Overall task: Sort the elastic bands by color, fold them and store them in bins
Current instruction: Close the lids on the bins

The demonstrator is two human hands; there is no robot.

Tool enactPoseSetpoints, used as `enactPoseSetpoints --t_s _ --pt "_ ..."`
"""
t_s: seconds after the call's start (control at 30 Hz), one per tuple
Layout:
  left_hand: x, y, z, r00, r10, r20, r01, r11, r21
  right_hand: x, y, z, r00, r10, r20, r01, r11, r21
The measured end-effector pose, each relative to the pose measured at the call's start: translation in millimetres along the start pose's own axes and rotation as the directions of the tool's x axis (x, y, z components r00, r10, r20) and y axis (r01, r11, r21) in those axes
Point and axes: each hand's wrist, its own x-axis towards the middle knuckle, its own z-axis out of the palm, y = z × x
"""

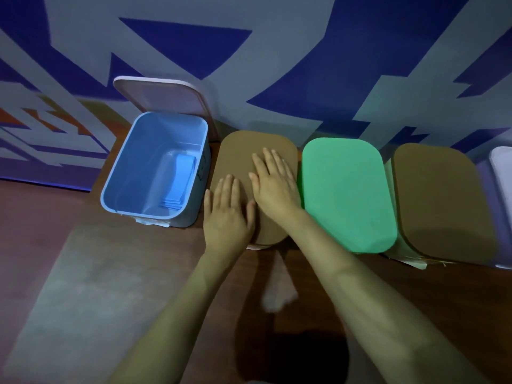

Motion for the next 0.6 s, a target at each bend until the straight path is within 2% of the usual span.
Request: enactPoseSetpoints --t_s 0.1,0.27,0.4,0.47,0.53,0.6 --pt "-8 3 5 0.999 0.005 0.035 -0.008 0.996 0.092 1 7 8 0.998 -0.045 -0.051 0.046 0.999 0.010" --pt "-10 6 11 0.999 -0.022 0.036 0.017 0.988 0.151 -3 8 20 0.961 -0.071 -0.269 0.073 0.997 -0.004" --pt "-8 5 11 1.000 -0.015 0.013 0.013 0.991 0.130 5 2 26 0.958 -0.072 -0.276 0.063 0.997 -0.039" --pt "-7 2 8 0.999 0.008 -0.041 -0.005 0.996 0.085 8 5 25 0.946 -0.063 -0.318 0.086 0.994 0.060" --pt "-8 -1 6 0.993 0.019 -0.117 -0.020 1.000 -0.007 8 9 20 0.933 -0.010 -0.360 0.104 0.964 0.244" --pt "-10 0 2 0.986 -0.013 -0.164 -0.006 0.994 -0.111 5 9 16 0.932 0.028 -0.362 0.102 0.936 0.336"
